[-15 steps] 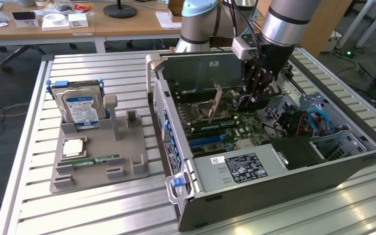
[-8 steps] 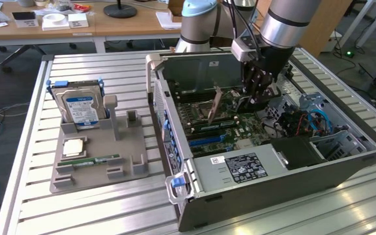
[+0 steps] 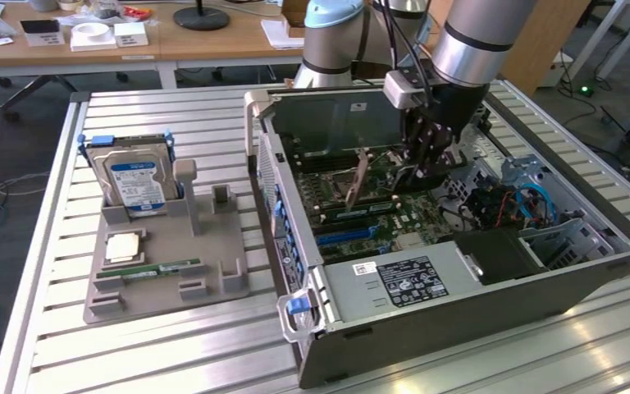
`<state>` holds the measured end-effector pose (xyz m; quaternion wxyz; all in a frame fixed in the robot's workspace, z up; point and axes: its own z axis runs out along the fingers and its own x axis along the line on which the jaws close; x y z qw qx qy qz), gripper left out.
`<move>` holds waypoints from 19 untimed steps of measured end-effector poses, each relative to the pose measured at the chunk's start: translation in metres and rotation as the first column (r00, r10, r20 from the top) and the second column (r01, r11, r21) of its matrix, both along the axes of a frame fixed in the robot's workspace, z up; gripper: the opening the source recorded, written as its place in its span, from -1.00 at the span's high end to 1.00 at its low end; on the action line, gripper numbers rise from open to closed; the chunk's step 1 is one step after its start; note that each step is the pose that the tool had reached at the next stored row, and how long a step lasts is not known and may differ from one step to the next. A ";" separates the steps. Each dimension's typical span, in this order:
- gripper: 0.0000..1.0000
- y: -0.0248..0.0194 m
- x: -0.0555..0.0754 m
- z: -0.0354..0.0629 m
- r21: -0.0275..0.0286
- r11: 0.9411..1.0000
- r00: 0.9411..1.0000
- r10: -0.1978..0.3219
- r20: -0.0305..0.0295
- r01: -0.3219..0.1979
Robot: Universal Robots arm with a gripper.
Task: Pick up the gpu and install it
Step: 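Insert the gpu into the slot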
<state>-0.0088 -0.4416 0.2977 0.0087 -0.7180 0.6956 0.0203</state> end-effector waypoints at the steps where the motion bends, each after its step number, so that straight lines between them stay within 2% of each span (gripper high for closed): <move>1: 0.48 0.0000 0.000 -0.0009 0.000 1.000 1.000 0.000 0.000 0.000; 19: 0.48 -0.0009 -0.004 -0.0127 0.000 1.000 1.000 0.000 0.000 0.000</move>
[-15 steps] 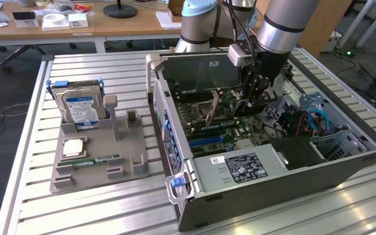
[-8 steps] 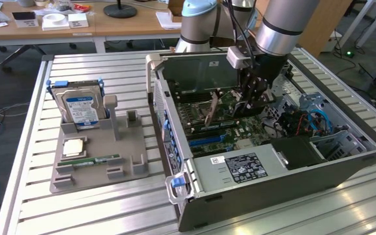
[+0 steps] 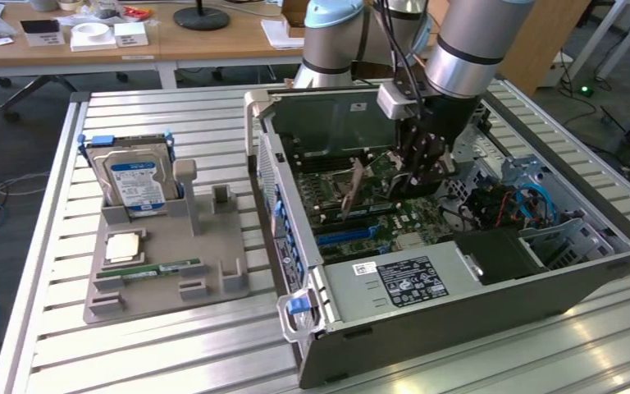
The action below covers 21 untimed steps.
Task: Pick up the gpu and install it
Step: 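Insert the gpu into the slot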
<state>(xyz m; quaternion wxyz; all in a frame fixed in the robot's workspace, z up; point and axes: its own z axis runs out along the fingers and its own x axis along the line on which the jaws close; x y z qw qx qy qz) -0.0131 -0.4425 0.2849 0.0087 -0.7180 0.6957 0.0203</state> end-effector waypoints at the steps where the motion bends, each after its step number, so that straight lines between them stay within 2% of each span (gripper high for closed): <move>1: 0.48 0.0000 0.000 -0.0008 0.000 1.000 1.000 0.000 0.000 0.000; 21: 0.48 -0.0001 -0.005 -0.0060 0.000 1.000 1.000 -0.007 0.000 0.007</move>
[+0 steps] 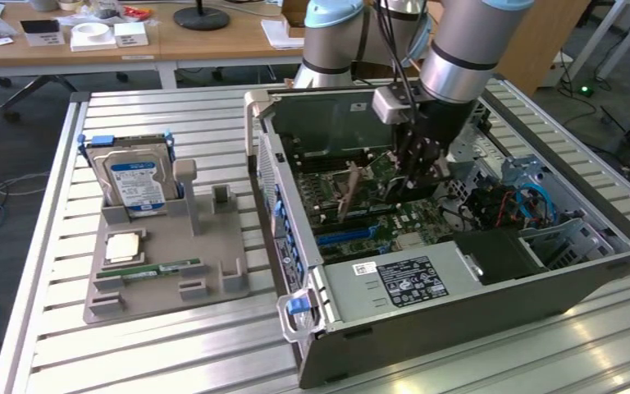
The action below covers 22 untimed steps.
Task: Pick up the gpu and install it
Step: 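Insert the gpu into the slot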
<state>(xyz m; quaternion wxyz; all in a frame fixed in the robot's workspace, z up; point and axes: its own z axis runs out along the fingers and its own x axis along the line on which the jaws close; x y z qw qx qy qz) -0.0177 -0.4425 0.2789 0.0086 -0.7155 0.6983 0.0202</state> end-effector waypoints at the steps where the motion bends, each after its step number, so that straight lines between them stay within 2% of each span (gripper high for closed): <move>1: 0.48 0.0000 -0.001 -0.0003 0.000 1.000 1.000 -0.002 0.000 0.002; 22: 0.48 -0.0010 -0.013 -0.0019 0.000 1.000 1.000 -0.007 0.000 0.007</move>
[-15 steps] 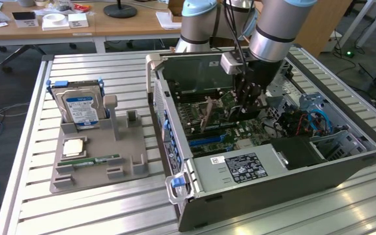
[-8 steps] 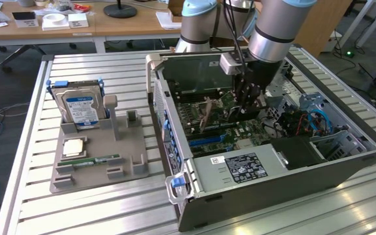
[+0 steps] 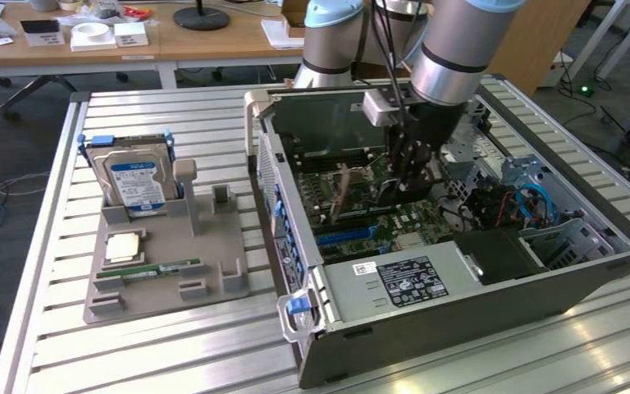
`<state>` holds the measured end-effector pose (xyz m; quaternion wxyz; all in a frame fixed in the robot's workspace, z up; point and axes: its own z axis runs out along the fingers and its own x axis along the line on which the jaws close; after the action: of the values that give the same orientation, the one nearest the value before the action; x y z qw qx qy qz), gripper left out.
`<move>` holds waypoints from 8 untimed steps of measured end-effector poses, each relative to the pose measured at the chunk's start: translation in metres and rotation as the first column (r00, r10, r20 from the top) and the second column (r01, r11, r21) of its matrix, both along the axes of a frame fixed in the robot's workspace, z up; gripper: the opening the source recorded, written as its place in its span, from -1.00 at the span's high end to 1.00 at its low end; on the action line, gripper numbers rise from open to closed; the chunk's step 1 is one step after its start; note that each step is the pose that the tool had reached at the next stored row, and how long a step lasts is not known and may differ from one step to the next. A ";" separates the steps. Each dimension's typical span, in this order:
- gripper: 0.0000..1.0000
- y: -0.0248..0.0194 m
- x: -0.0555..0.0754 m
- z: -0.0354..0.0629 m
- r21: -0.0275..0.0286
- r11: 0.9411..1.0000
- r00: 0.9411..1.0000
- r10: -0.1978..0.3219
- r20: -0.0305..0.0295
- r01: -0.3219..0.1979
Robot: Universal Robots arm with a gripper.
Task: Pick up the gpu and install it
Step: 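Insert the gpu into the slot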
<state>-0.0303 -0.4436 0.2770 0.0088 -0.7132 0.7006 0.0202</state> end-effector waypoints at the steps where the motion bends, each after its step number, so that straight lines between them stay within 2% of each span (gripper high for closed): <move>1: 0.48 0.0000 -0.001 -0.0001 0.000 1.000 1.000 0.000 0.000 0.000; 8: 0.48 -0.0001 -0.014 -0.0059 0.000 1.000 1.000 0.000 0.005 0.000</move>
<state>-0.0444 -0.4436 0.2711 0.0105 -0.7133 0.7006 0.0183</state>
